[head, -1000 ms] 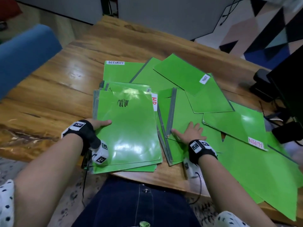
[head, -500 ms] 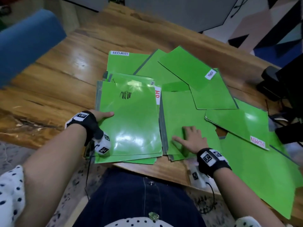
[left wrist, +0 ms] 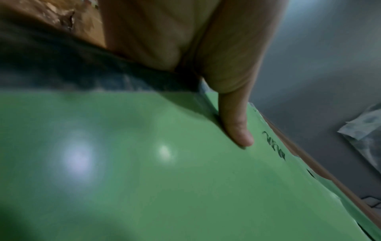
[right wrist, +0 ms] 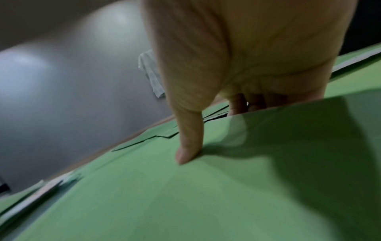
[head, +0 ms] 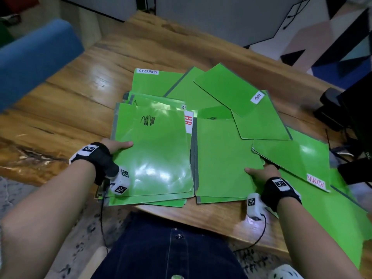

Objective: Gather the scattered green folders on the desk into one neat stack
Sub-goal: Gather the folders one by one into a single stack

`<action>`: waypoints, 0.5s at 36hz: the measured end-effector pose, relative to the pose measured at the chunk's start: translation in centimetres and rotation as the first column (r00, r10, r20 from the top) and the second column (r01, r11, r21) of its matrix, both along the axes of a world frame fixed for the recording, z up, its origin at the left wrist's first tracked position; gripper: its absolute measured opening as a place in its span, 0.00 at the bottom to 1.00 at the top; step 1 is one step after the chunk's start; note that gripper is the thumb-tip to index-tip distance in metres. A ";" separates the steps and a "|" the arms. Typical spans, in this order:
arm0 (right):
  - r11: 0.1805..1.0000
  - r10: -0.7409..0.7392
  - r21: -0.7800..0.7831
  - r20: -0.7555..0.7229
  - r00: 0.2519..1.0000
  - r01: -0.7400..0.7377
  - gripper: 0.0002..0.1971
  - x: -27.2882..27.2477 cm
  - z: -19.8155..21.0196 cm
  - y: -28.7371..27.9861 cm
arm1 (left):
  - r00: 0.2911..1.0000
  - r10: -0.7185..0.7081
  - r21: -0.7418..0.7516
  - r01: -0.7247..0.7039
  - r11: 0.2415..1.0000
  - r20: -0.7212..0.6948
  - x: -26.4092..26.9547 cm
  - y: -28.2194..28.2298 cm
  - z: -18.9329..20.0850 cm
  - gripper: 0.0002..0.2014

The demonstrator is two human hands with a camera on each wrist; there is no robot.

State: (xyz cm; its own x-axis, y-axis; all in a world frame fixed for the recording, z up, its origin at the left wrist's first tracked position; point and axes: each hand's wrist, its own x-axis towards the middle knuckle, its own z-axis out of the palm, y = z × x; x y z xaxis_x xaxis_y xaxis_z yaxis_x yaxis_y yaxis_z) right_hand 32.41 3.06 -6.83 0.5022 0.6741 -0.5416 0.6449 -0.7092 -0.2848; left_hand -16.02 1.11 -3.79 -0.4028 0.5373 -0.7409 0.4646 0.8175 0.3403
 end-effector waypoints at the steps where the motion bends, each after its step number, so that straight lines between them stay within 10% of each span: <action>1: 1.000 0.006 0.004 -0.017 1.000 -0.006 0.52 0.0 0.4 0.3 | 1.000 -0.014 -0.007 0.014 1.000 -0.007 -0.3 -0.1 0.0 0.43; 18: 0.975 -0.222 -0.085 -0.310 0.924 0.206 0.38 -3.2 6.1 1.2 | 0.999 0.030 -0.029 -0.029 0.999 0.044 -4.1 0.4 0.4 0.45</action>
